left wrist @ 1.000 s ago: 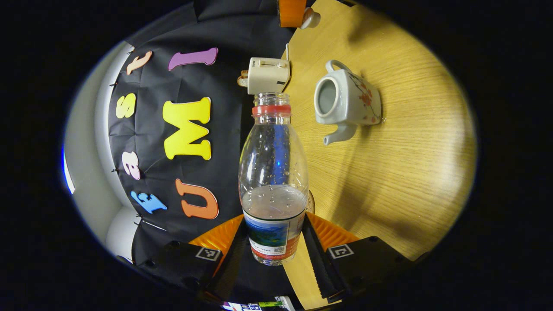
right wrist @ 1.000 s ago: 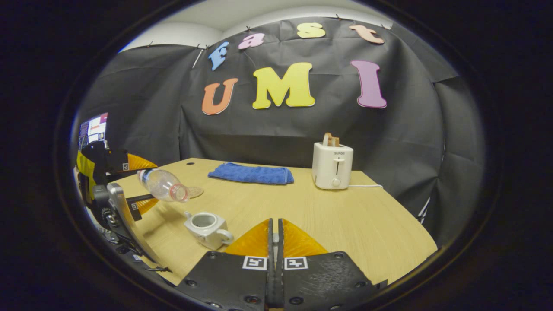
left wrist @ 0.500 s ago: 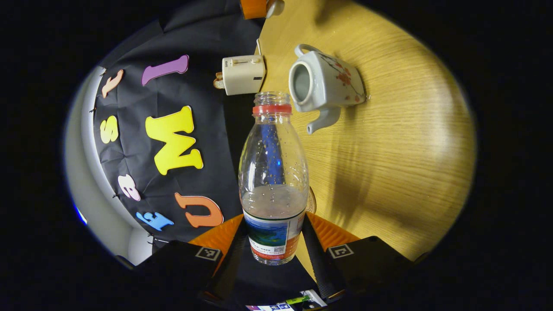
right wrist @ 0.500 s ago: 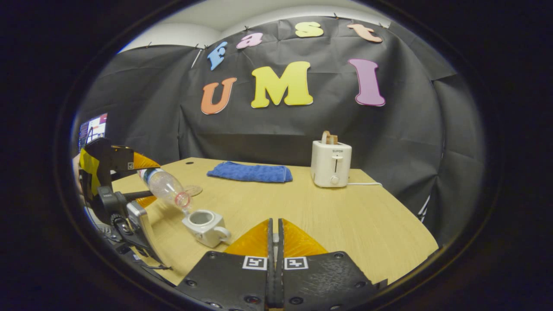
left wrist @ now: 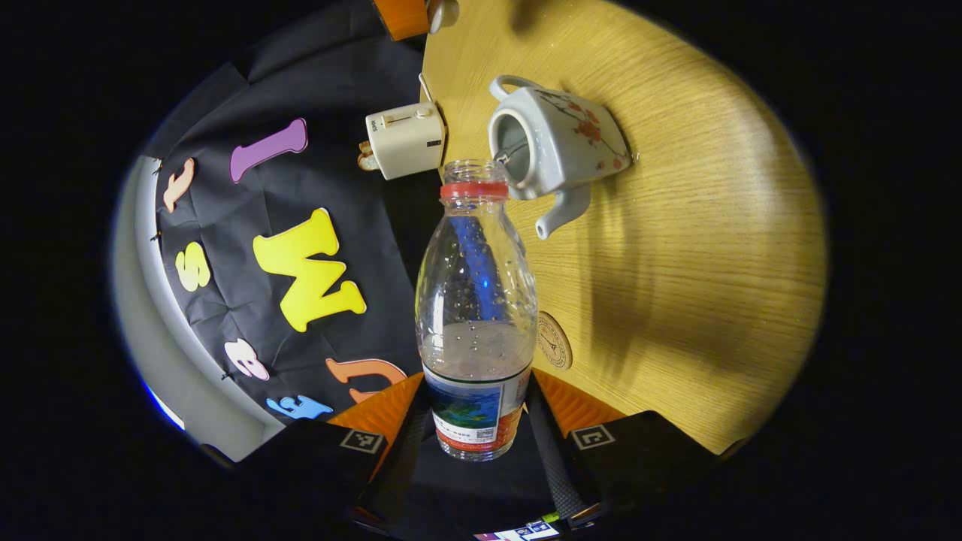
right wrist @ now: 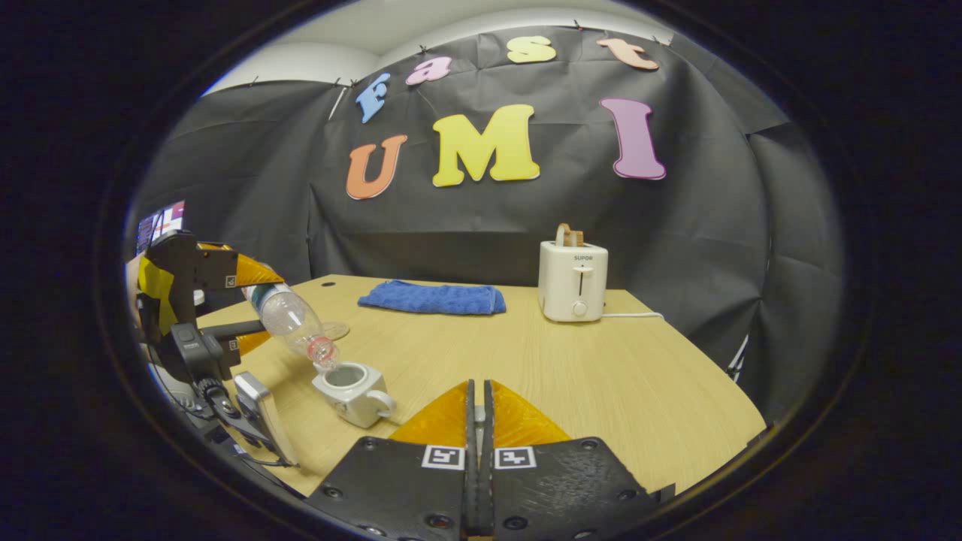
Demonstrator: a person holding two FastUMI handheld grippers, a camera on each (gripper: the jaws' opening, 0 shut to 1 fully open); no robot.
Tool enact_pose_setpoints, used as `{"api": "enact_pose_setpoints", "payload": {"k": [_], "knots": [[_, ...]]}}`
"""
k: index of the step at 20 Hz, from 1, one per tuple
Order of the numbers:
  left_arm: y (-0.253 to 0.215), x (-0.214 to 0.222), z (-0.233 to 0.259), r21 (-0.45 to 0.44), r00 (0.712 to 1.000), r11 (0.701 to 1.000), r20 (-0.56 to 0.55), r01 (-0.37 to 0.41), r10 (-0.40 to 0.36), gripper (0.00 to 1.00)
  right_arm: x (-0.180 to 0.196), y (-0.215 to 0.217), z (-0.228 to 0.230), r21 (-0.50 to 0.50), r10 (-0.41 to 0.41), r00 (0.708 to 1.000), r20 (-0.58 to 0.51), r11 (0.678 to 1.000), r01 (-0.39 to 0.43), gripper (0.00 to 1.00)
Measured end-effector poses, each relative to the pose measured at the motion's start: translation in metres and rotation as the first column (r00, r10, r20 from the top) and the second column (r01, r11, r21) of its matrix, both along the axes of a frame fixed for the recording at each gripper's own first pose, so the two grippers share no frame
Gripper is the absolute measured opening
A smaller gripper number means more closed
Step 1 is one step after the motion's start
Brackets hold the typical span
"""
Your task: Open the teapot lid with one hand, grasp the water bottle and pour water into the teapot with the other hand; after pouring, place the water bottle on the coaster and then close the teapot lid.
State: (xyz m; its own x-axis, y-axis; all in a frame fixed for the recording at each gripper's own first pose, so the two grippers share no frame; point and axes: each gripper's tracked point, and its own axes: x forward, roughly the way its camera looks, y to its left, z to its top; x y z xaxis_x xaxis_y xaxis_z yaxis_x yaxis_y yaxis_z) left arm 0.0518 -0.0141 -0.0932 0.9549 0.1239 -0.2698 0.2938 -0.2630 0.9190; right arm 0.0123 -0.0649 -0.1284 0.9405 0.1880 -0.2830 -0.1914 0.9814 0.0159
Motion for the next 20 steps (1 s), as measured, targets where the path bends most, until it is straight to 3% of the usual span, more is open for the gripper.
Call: {"api": "enact_pose_setpoints", "payload": {"k": [6, 7, 16, 19, 20], "knots": [[0.000, 0.004, 0.006, 0.047, 1.000, 0.999, 0.004, -0.003, 0.003, 0.79, -0.001, 0.001, 0.001, 0.008, 0.005, 1.000, 0.006, 1.000, -0.005, 0.00], [-0.002, 0.004, 0.006, 0.058, 1.000, 0.998, 0.002, 0.000, 0.000, 0.75, -0.001, 0.000, 0.002, 0.009, 0.005, 1.000, 0.005, 1.000, -0.005, 0.00], [-0.006, 0.009, 0.019, 0.139, 1.000, 0.990, 0.012, 0.001, -0.003, 0.75, -0.002, -0.006, 0.001, 0.029, 0.003, 1.000, 0.003, 1.000, -0.003, 0.00], [-0.012, 0.008, 0.018, 0.166, 1.000, 0.986, 0.004, 0.018, -0.018, 0.79, -0.002, -0.009, -0.001, 0.034, 0.000, 1.000, 0.002, 0.999, 0.000, 0.00], [-0.013, 0.009, 0.019, 0.175, 1.000, 0.984, 0.006, 0.021, -0.022, 0.75, -0.002, -0.009, 0.000, 0.036, 0.001, 1.000, 0.003, 0.999, -0.001, 0.00]]}}
